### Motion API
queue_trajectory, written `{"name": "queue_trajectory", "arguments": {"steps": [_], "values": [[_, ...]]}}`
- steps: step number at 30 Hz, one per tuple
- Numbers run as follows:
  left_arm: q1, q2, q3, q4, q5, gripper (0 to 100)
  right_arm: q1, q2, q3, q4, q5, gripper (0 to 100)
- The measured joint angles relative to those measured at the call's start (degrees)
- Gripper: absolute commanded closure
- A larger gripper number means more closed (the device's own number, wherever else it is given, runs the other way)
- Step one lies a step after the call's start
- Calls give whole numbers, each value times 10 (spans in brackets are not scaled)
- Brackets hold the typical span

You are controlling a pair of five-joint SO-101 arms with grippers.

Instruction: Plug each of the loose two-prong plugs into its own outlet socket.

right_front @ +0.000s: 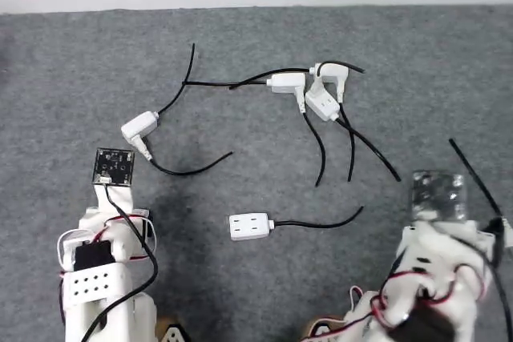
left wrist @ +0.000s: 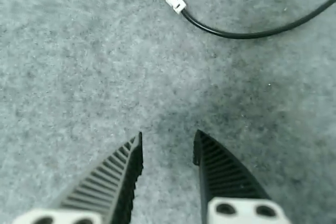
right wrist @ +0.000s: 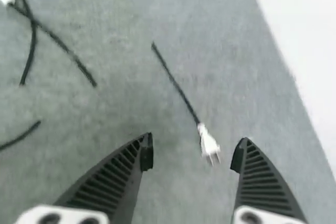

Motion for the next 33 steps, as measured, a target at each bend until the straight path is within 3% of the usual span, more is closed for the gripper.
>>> {"name": "queue_trajectory", "arguments": {"steps": [6, 11, 16, 22, 33], "values": [[0, 0, 5, 0, 0, 852, 55, 279, -252, 102, 33, 754], [-1, 0, 9, 0, 0, 852, 112, 515, -353, 105, 104, 754], [-1, 0, 9, 0, 0, 852, 166, 689, -374, 4, 190, 754], [-1, 0, 9, 0, 0, 852, 178, 844, -374, -113, 287, 754], [-1, 0, 9, -7, 0, 854, 179, 1043, -397, -272, 347, 754]]}}
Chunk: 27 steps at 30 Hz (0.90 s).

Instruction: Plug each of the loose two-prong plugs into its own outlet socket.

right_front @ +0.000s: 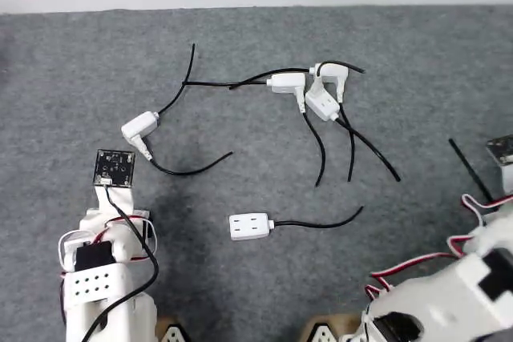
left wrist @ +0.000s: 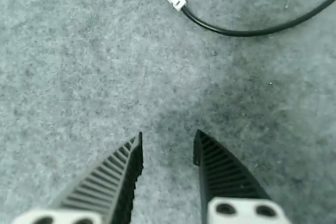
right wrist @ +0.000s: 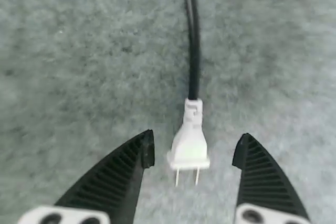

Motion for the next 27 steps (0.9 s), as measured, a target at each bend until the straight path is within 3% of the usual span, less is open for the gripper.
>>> {"name": "queue_trajectory", "arguments": {"steps": [7, 12, 16, 19, 27], "values": [[0, 0, 0, 0, 0, 855, 4, 126, -126, -1, 3, 778], [0, 0, 0, 0, 0, 855, 18, 176, -178, 2, 3, 998], [12, 0, 0, 0, 0, 855, 19, 180, -189, 15, 3, 935], [12, 0, 0, 0, 0, 855, 20, 184, -207, 52, 3, 998], [12, 0, 0, 0, 0, 855, 34, 145, -214, 200, -14, 991]]}}
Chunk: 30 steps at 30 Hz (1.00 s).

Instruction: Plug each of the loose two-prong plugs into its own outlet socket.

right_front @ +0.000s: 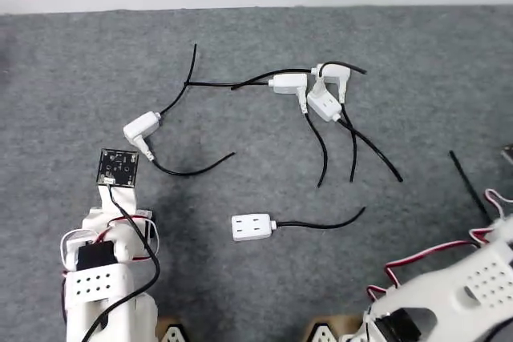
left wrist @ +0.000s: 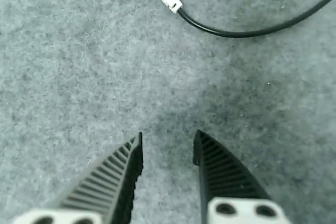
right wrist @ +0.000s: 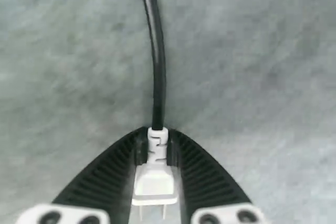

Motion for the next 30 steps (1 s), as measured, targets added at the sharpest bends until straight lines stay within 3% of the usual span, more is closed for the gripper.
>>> {"name": "queue_trajectory", "arguments": {"steps": [4, 9, 13, 19, 21, 26, 30], "values": [[0, 0, 0, 0, 0, 855, -3, -44, 0, 81, -99, 991], [0, 0, 0, 0, 0, 855, -26, -102, 0, 193, -287, 991], [0, 0, 0, 0, 0, 855, -81, -137, 4, 265, -472, 991], [0, 0, 0, 0, 0, 855, -203, -164, 41, 265, -822, 991], [0, 0, 0, 0, 0, 855, -253, -167, 41, 265, -906, 991], [0, 0, 0, 0, 0, 855, -371, -169, 42, 264, -1055, 991], [0, 0, 0, 0, 0, 855, -404, -169, 44, 255, -1130, 991]]}}
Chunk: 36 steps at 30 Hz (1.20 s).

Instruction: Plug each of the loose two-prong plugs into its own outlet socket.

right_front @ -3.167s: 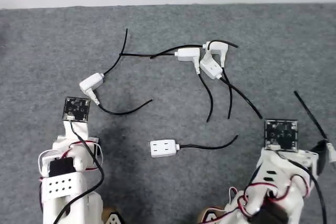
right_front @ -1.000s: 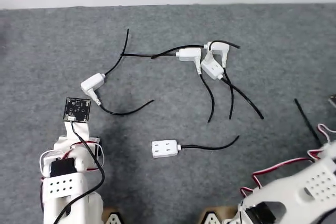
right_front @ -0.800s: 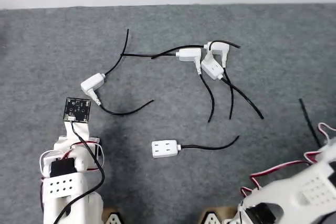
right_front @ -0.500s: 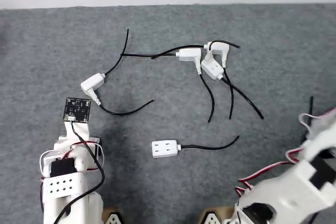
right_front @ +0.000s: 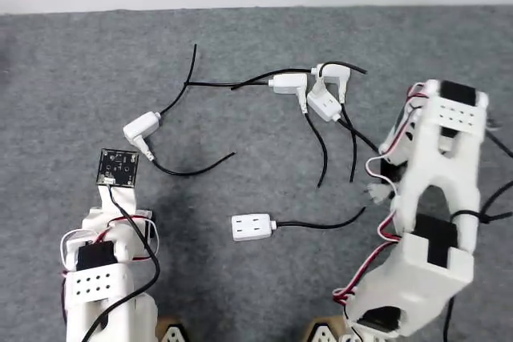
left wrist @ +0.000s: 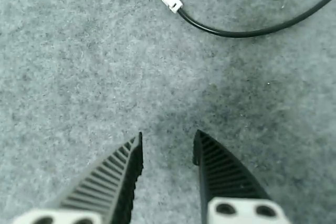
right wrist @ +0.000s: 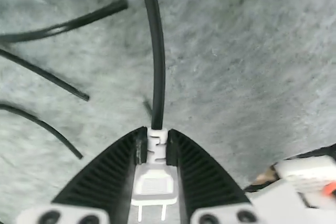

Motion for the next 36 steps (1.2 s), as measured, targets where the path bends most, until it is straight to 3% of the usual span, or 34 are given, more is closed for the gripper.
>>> {"name": "queue_trajectory", "arguments": {"steps": [10, 17, 19, 22, 25, 30, 33, 36], "values": [[4, 0, 0, 0, 0, 855, 18, 46, 0, -33, -84, 964], [4, 0, 0, 0, 0, 855, 16, 76, 0, -34, -84, 614], [4, 0, 0, 0, 0, 855, 11, 76, 0, -26, -84, 567], [4, 0, 0, 0, 0, 855, 8, 76, -8, -5, -84, 582], [4, 0, 0, 0, 0, 855, 6, 67, -66, 11, -72, 660], [4, 0, 0, 0, 0, 855, 1, 3, -210, 11, 75, 864], [4, 0, 0, 0, 0, 855, -11, -37, -250, 11, 242, 935], [4, 0, 0, 0, 0, 855, -5, -55, -236, 12, 469, 939]]}}
